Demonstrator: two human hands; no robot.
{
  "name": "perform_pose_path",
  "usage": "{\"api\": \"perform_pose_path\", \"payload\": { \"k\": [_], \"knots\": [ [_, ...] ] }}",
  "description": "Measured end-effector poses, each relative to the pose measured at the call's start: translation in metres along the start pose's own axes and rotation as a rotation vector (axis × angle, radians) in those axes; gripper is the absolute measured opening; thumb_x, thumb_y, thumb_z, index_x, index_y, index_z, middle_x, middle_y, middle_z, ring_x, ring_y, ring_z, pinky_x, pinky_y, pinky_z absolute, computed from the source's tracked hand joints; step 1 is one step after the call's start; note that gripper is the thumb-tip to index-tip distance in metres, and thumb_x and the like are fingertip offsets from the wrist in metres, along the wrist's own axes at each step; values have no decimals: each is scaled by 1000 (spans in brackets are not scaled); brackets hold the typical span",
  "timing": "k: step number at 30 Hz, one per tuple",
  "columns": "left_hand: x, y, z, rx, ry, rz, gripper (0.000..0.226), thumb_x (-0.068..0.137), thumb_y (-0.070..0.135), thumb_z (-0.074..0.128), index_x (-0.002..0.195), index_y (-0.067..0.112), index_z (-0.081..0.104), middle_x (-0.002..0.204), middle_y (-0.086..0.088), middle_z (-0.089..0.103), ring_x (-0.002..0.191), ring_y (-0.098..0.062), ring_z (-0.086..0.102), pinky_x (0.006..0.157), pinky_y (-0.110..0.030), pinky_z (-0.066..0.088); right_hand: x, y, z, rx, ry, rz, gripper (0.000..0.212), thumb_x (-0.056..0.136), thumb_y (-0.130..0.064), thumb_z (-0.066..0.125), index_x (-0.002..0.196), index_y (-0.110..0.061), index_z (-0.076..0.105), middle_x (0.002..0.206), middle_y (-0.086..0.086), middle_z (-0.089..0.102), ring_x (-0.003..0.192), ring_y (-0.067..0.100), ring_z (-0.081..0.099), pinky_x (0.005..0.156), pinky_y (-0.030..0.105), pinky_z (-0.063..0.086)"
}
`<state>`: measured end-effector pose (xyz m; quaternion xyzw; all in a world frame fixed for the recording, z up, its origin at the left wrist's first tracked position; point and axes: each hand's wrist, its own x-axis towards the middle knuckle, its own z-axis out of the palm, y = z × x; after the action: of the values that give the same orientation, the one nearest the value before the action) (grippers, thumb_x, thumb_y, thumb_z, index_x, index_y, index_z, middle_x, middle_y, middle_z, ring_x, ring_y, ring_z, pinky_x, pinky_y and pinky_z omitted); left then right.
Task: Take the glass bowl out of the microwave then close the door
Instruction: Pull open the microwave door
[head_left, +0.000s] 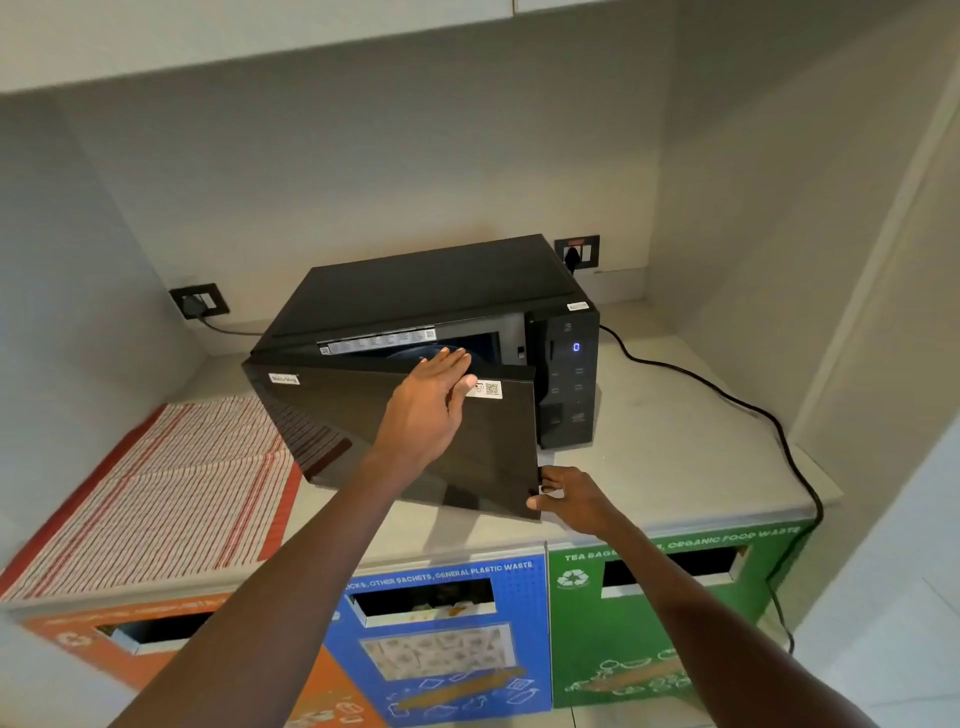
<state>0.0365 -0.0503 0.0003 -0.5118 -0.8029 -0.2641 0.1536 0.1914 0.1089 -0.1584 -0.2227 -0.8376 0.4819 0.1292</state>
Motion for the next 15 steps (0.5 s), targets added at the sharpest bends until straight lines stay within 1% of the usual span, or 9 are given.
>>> {"api": "perform_pose_path", "payload": {
  "k": [2,4,7,8,10,11,13,15],
  "knots": [
    [-13,2,-7,-37,1,-14,45,101,38,40,139,19,51,145,2,51,141,-11,38,114,-25,17,-17,-10,1,69,-30,11,38,82,-18,73,119,-11,66,115,5,71,99,17,67,85,20,48],
    [-22,4,-13,-93,-3,-35,44,101,37,40,138,19,52,146,2,51,141,-11,37,115,-29,19,-31,-20,3,153,-56,17,38,84,-23,71,120,-12,65,116,4,71,103,15,67,89,25,51],
    [-36,6,-23,-144,-27,-63,42,101,35,40,138,18,52,148,1,47,143,-14,34,119,-40,21,-54,-37,9,211,-88,72,47,87,-40,66,125,-13,61,119,2,69,105,13,66,78,22,54],
    [-40,7,-27,-152,-42,-68,43,101,34,40,139,18,51,149,1,46,144,-14,33,120,-44,23,-61,-41,11,207,-88,100,50,87,-46,63,125,-14,60,120,1,68,106,14,65,79,26,55],
    [-51,8,-35,-156,-69,-70,43,101,34,40,140,18,49,151,0,43,145,-15,31,119,-48,25,-72,-47,18,234,-83,151,52,89,-52,55,120,-11,63,117,4,68,107,18,64,86,37,56],
    [-56,8,-39,-153,-77,-69,43,101,34,40,140,18,49,151,0,43,145,-16,31,119,-49,26,-76,-51,22,278,-67,182,52,91,-52,52,117,-9,64,114,6,69,105,20,64,86,37,55],
    [-65,8,-47,-149,-81,-64,43,101,34,41,140,19,48,151,0,43,145,-16,32,118,-49,27,-83,-58,29,379,-4,238,50,94,-49,48,112,-6,65,107,11,70,96,23,66,77,31,54],
    [-74,7,-55,-153,-95,-61,43,100,34,41,140,19,49,150,0,45,144,-15,32,118,-48,28,-87,-63,36,443,64,259,41,96,-39,52,105,-2,65,97,14,69,76,20,65,65,26,52]
  ]
}}
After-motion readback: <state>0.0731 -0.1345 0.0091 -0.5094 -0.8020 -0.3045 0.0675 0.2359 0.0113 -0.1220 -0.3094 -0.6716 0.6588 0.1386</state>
